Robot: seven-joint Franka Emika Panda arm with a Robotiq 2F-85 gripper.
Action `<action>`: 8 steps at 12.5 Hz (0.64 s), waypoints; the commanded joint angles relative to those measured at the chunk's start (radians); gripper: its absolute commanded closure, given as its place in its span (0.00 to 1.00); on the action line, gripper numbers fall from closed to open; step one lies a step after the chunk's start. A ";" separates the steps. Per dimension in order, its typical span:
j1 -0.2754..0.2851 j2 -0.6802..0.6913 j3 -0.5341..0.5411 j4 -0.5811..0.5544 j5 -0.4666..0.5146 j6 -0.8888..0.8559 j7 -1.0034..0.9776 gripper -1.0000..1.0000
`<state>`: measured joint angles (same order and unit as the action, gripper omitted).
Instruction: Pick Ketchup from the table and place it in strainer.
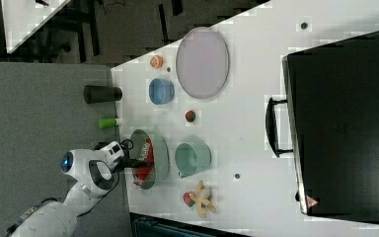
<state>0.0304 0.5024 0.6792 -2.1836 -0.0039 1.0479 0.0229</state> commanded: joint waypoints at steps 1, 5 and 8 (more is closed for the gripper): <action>-0.032 -0.150 0.006 0.033 -0.002 -0.016 0.166 0.00; -0.128 -0.396 -0.009 0.050 0.001 -0.160 0.185 0.00; -0.199 -0.572 -0.089 0.087 0.068 -0.412 0.183 0.00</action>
<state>-0.1084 -0.0824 0.6172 -2.0918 0.0597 0.6865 0.1613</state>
